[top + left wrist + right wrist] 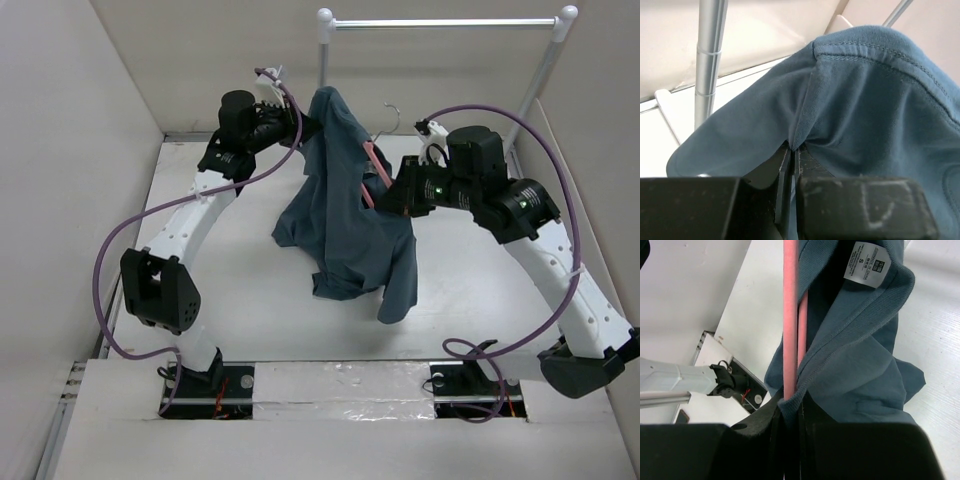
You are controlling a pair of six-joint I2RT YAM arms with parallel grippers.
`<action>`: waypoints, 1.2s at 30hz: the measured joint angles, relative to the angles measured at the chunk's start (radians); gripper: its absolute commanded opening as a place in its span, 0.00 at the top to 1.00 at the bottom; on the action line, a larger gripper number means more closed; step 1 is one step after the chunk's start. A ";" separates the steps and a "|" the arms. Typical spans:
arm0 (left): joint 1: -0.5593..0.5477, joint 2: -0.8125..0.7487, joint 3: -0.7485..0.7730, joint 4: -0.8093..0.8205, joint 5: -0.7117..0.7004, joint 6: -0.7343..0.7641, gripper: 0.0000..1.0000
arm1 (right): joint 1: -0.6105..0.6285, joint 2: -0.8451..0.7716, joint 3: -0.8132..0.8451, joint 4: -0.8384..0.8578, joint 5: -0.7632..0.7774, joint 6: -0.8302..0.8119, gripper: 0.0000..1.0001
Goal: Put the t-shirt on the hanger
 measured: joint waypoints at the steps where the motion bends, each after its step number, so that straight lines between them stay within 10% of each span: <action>1: 0.000 0.000 0.000 0.000 0.002 0.000 1.00 | -0.004 -0.002 0.000 -0.001 0.000 0.000 1.00; 20: 0.042 0.006 0.246 -0.140 -0.037 -0.053 1.00 | -0.116 -0.035 0.136 -0.154 0.043 -0.064 1.00; 25: 0.043 0.010 0.184 -0.110 -0.014 -0.106 0.63 | -0.116 -0.049 0.159 -0.196 0.109 -0.045 1.00; 36: -0.056 -0.245 -0.052 -0.285 -0.125 -0.121 0.63 | -0.277 0.080 0.384 -0.263 0.389 -0.045 1.00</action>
